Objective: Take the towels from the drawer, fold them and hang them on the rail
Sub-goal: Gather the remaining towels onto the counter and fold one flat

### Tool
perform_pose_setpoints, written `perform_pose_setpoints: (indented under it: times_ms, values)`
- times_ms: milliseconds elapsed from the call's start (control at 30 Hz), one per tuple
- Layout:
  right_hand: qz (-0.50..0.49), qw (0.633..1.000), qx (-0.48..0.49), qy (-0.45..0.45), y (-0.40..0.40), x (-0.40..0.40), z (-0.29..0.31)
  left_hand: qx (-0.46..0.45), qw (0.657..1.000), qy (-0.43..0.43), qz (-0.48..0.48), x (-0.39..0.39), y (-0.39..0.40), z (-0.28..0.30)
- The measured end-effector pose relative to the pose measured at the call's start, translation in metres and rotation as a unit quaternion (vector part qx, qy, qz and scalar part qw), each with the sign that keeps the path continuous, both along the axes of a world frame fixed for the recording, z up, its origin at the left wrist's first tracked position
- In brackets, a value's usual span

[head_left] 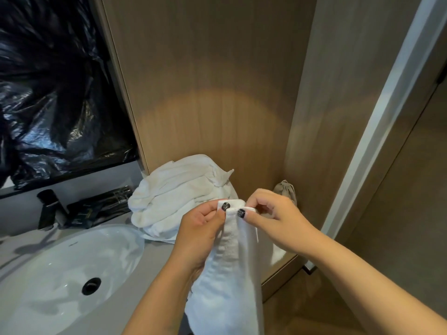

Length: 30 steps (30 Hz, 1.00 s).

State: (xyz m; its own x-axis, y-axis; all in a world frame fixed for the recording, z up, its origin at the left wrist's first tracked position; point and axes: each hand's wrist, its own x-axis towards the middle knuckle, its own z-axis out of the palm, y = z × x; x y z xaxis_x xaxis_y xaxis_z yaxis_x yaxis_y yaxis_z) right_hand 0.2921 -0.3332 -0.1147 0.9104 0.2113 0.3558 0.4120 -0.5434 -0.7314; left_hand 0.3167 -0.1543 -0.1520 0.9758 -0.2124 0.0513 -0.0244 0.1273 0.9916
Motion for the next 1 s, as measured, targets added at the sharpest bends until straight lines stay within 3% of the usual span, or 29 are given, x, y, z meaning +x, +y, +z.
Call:
perform_pose_setpoints:
  times_ms: [233,533,833,1000]
  values:
    - [0.017,0.995,0.098,-0.001,0.015,0.001,-0.009,0.005,1.000,-0.004,-0.027,-0.003,0.011,0.001]
    - [-0.024,0.989,0.140,-0.035,0.021,0.006,-0.020,0.016,0.996,-0.044,-0.079,-0.009,0.015,0.001]
    - [-0.028,0.990,0.138,-0.011,0.015,0.012,-0.024,0.042,0.997,-0.051,0.048,-0.003,-0.005,-0.004]
    - [-0.001,0.987,0.162,0.015,0.004,0.018,-0.025,0.074,0.995,-0.035,0.056,0.016,-0.017,0.003]
